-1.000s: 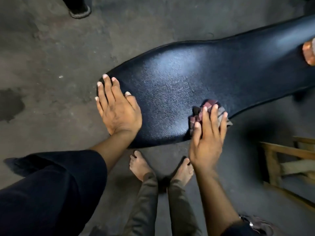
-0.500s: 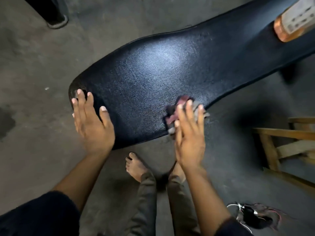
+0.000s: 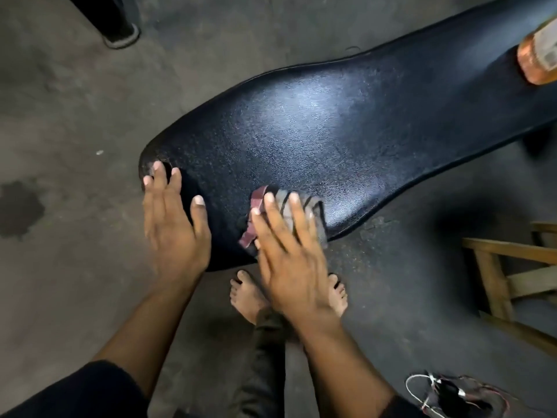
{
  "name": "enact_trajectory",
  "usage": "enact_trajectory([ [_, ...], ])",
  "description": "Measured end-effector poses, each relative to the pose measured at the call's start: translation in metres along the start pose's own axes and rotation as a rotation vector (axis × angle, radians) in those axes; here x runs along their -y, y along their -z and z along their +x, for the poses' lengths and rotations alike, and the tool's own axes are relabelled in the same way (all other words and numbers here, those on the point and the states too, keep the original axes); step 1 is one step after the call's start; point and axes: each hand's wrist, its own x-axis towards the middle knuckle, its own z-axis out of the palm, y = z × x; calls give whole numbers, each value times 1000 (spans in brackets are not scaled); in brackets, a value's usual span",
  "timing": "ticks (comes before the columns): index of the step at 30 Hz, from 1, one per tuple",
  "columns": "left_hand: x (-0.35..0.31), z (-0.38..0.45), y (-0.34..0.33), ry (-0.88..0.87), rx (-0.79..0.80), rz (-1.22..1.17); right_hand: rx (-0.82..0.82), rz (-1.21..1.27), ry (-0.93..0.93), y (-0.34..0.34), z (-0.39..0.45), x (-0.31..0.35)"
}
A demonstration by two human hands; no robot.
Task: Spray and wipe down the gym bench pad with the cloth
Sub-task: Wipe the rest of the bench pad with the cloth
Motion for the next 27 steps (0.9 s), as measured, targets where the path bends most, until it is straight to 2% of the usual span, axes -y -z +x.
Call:
enact_trajectory([
  [1,0,0,1,10,1,0,-22,-37,-6,3,14,-8],
  [4,2,-2,8,66,5,-14,-86,-27,-185,12,65,-12],
  [7,9,-6,13,136,11,-76,-46,-31,-227,6,98,13],
  [9,15,-9,14,160,22,-118,-2,-66,-88,-4,95,30],
  [13,30,-7,10,137,23,-183,129,-98,310,-17,41,38],
  [16,39,-6,8,134,17,-189,176,-144,444,-9,8,13],
  [18,40,-6,6,141,12,-195,156,-163,424,0,12,-2],
  [23,42,-8,-2,207,-23,-246,21,-127,45,-4,87,26],
  [25,41,-9,-4,319,-61,-315,42,-127,81,-15,108,49],
  [27,39,-8,-6,410,-76,-385,98,-135,211,-23,109,63],
])
